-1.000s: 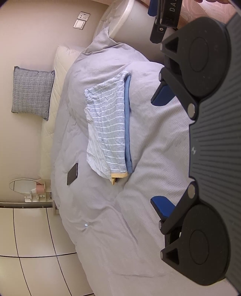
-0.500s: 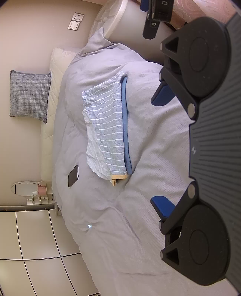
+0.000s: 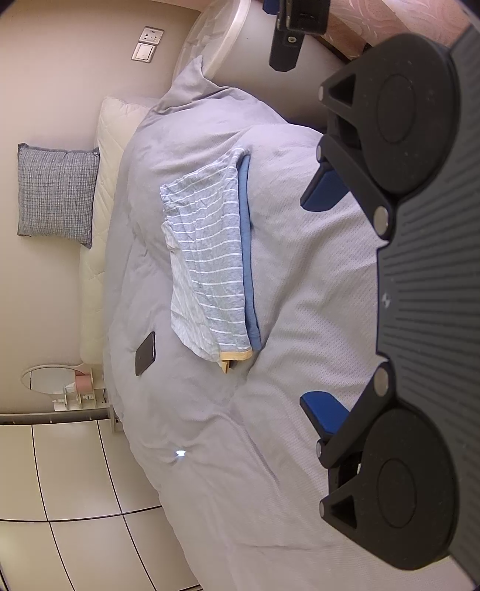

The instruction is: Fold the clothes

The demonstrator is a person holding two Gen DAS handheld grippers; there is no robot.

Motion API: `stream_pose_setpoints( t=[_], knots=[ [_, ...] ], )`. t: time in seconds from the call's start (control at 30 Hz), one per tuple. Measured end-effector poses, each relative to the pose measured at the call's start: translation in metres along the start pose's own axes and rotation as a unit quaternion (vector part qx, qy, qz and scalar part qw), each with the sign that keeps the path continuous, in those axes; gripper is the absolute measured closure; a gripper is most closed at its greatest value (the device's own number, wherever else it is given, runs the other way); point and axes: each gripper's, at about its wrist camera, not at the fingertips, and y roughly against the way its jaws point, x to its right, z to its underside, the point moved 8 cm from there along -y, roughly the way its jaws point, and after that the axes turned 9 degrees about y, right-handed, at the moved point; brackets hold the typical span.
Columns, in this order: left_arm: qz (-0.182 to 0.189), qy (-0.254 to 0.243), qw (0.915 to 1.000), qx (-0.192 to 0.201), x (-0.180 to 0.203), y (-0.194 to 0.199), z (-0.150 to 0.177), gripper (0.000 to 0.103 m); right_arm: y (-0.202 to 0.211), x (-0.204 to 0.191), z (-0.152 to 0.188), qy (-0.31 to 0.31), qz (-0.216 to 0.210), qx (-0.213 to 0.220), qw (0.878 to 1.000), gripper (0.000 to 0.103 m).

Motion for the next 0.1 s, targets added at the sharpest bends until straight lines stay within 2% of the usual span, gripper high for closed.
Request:
stream_pose_setpoints(
  t=[0.1],
  knots=[
    [0.0, 0.008, 0.9999, 0.01, -0.0007, 0.0034, -0.0008, 0.001, 0.0011, -0.0005, -0.0001, 0.002, -0.001, 0.001, 1.0, 0.002]
  ],
)
